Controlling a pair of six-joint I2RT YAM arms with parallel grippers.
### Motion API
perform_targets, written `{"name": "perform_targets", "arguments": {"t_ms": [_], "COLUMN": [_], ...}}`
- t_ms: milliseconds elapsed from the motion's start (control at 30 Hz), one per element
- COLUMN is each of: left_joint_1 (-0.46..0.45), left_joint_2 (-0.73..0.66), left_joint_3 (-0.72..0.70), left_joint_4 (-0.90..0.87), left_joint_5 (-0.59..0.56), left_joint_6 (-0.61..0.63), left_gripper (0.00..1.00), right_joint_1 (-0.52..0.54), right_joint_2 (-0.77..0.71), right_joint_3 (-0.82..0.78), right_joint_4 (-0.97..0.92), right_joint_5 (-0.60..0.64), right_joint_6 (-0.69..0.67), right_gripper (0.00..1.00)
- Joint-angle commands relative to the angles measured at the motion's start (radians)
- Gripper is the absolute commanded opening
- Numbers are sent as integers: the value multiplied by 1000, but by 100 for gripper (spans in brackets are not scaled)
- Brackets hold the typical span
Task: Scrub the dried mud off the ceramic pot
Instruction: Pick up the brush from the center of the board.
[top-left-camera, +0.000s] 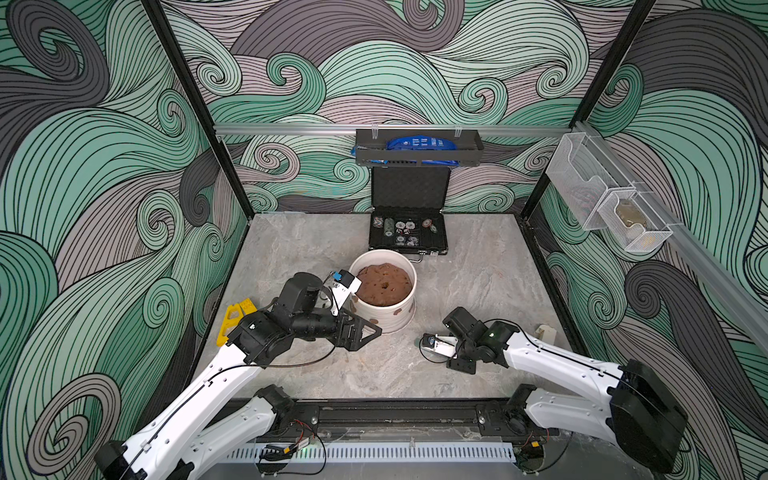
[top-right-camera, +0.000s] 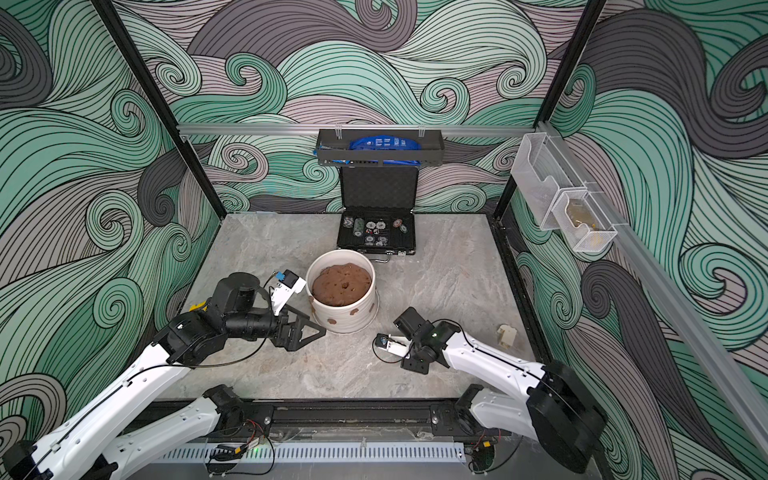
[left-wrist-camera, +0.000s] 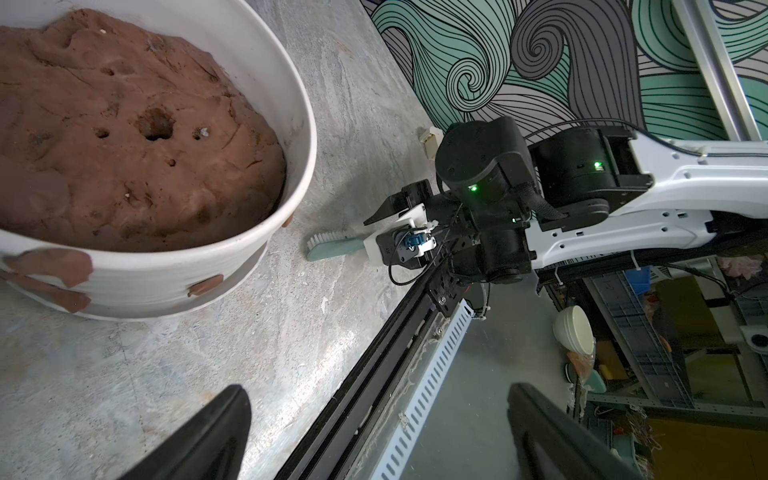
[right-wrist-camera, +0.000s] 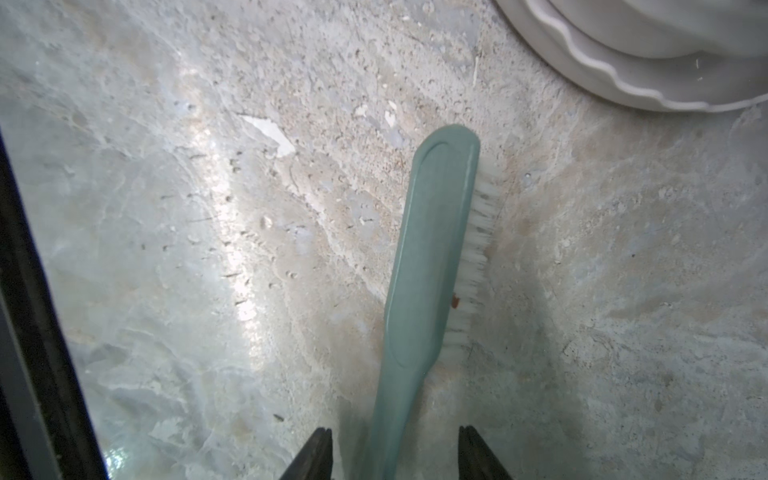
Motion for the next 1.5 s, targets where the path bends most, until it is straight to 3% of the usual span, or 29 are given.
{"name": "perform_targets", "arguments": {"t_ms": [0,500,733,867,1067,1233,1467], "left_joint_1": [-9,-9,-10,-11,-10,-10,-10], "left_joint_2": [1,25,34,35,24,-16,-68], "left_joint_3": [13,10,7,-6,-15,-38,-38], "left_joint_4": [-3,17,15,30,46,88,131], "left_joint_5": [-15,-24,-51,-50,-66,-75,-129], "left_joint_6": [12,55,84,82,98,127,60], "left_gripper": [99,99,99,99,99,99,99], "right_joint_1": [9,9,11,11,11,9,9], "right_joint_2": [19,81,83,86,76,65,-10], "right_joint_3": [-2,3,4,16,71,206,340], "right_joint_4": [5,1,23,25,7,-118,-250], "right_joint_5": [1,-12,-27,-29,-32,-61,-147], "right_joint_6": [3,1,-4,0,29,42,52], "right_gripper": [50,38,18,0,0,0,0]}}
